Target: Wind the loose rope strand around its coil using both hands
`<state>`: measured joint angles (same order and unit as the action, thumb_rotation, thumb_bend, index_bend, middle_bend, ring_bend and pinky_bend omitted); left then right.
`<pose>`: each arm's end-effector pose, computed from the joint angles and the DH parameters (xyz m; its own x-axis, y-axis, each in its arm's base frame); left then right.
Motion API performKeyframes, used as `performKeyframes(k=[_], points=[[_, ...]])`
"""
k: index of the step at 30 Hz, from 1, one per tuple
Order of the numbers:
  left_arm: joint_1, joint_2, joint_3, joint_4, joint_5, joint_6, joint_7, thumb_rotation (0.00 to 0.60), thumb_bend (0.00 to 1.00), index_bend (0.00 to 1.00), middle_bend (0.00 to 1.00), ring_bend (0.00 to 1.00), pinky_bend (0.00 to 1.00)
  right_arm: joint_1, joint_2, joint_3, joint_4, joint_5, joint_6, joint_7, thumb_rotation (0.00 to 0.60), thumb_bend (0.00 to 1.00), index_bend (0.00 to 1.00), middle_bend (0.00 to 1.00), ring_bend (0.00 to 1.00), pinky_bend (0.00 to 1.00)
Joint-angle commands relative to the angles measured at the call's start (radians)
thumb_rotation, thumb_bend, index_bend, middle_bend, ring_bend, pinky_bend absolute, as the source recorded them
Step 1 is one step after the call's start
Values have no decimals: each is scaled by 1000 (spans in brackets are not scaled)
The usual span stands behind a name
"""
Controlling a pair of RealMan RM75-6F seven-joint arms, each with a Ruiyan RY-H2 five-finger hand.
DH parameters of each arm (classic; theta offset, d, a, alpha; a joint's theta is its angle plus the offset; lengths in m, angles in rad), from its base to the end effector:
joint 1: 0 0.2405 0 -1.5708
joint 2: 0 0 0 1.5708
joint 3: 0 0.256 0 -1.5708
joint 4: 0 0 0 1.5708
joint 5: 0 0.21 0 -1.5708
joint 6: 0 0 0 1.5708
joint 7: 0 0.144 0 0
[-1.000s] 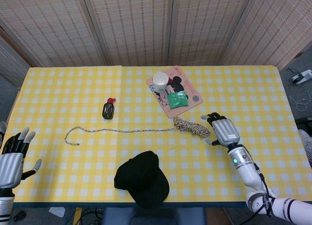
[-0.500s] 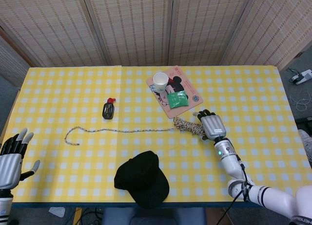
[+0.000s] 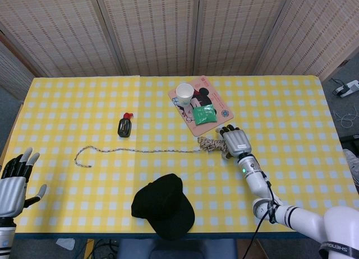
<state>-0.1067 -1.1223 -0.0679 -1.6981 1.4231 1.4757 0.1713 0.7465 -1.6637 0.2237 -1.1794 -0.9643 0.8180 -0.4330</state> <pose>-0.2984 0.1896 0.1551 0.4618 0.0008 0.8870 0.8864 0.0375 -0.4615 -0.2008 -0.3797 -0.0349 0.5297 -0.3189 0.7860 -0.8480 -0.2199 0.4822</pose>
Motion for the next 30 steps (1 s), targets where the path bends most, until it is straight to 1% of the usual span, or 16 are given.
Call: performKeyframes(k=[1, 7, 10, 21, 25, 30], points=[[2, 1, 0, 2, -2, 2, -3, 600, 345, 57, 0, 7, 46, 11, 3, -6, -25, 9, -6, -15, 600, 157, 205, 239, 130, 274], [7, 0, 2, 9, -1, 4, -14, 600, 345, 57, 0, 6, 46, 22, 6, -18, -42, 48, -4, -56, 600, 256, 252, 270, 130, 274], [8, -2, 4, 14, 0, 4, -18, 600, 345, 57, 0, 5, 46, 27, 5, -24, -44, 66, -4, -72, 600, 285, 274, 282, 130, 274], [9, -5, 5, 22, 0, 2, -27, 600, 345, 57, 0, 2, 46, 32, -8, -47, -42, 107, 21, -111, 600, 290, 311, 301, 141, 274], [9, -7, 5, 23, 1, 1, -27, 600, 345, 58, 0, 1, 46, 28, -14, -52, -38, 96, 35, -101, 600, 293, 379, 330, 169, 274], [8, -8, 4, 23, 4, 1, -25, 600, 345, 66, 0, 0, 46, 25, -21, -54, -29, 82, 42, -84, 600, 319, 449, 364, 202, 276]])
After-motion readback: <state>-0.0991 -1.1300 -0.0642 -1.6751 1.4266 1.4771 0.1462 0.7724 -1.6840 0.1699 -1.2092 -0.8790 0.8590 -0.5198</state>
